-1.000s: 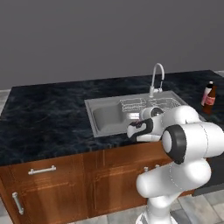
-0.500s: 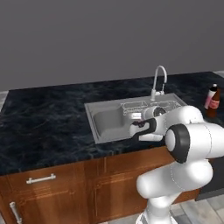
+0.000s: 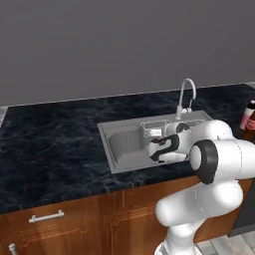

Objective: Place the large bottle from the dining counter next to the other large bottle outside the sink, and place the small bottle from the dining counter next to the other small bottle inside the sink.

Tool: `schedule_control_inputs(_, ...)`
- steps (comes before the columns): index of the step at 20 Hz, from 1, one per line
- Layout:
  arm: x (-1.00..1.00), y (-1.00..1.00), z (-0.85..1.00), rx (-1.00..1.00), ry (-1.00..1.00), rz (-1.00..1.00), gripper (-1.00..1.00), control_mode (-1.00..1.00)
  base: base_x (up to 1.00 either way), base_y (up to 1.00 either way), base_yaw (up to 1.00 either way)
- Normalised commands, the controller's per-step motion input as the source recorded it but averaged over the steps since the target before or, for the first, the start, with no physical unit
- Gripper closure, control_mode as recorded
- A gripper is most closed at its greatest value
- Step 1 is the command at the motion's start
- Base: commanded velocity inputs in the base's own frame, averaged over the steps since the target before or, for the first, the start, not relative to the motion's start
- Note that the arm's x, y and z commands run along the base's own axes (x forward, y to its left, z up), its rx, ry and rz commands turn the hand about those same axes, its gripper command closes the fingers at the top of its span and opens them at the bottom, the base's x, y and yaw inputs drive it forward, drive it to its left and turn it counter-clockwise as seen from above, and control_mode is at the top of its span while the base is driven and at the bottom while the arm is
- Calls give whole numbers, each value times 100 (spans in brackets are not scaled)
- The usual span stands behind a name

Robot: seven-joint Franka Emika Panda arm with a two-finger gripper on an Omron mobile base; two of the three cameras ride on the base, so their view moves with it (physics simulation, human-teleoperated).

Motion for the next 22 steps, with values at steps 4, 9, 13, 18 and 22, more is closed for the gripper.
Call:
schedule_control_inputs(4, 0, 0, 0, 0, 0, 0, 100, 100, 31, 23, 0)
schedule_control_inputs(9, 0, 0, 0, 0, 0, 0, 100, 100, 27, 24, -2)
schedule_control_inputs(13, 0, 0, 0, 0, 0, 0, 100, 100, 22, 23, -3)
schedule_control_inputs(18, 0, 0, 0, 0, 0, 0, 100, 100, 25, 20, -3)
schedule_control_inputs(22, 0, 0, 0, 0, 0, 0, 100, 100, 29, 18, -3)
